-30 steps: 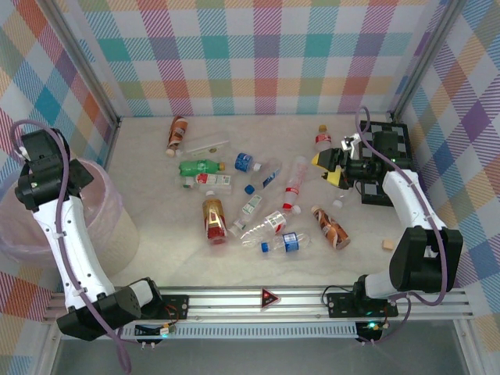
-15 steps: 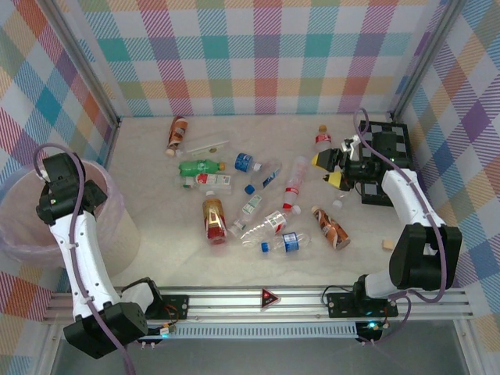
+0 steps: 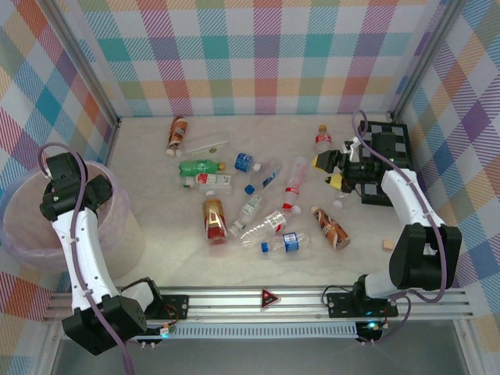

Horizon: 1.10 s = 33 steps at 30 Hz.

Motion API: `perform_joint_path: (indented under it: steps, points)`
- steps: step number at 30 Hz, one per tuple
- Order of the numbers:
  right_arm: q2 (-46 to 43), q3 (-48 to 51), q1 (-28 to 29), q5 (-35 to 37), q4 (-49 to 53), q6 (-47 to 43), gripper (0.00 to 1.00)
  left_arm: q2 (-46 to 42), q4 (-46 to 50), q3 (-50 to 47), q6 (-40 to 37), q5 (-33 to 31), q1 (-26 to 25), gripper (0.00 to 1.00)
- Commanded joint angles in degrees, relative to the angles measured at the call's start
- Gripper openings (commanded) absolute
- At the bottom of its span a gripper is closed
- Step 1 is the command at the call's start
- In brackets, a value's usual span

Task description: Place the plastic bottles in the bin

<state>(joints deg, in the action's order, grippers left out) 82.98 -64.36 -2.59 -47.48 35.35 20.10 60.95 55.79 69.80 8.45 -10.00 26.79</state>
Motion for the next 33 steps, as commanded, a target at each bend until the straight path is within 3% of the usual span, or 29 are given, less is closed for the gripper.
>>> perform_joint_path:
  steps: [1,4,13,21,30,33]
  points:
    - [0.95,-1.25,0.6,0.33,1.71,-1.59,1.0,0.16,2.09,1.28,-0.71,3.0,0.54,0.93]
    - [1.04,-1.69,0.92,0.65,1.89,-1.47,1.0,0.51,1.92,1.74,-0.63,5.86,0.45,1.0]
    - [0.83,-3.89,2.36,3.28,4.16,-1.77,1.0,3.71,-2.53,2.49,0.88,14.58,0.37,1.0]
    - [-2.25,-4.88,5.91,17.36,11.19,-4.29,1.0,7.55,-5.16,4.81,0.68,15.68,-0.77,0.99]
    - [-4.71,-2.38,7.15,38.29,22.62,-6.58,1.0,6.3,3.05,11.47,-6.17,10.49,-1.63,1.0]
    - [-4.34,1.32,7.27,41.34,25.32,-6.05,1.0,5.49,5.81,13.82,-7.27,9.47,-2.14,1.0]
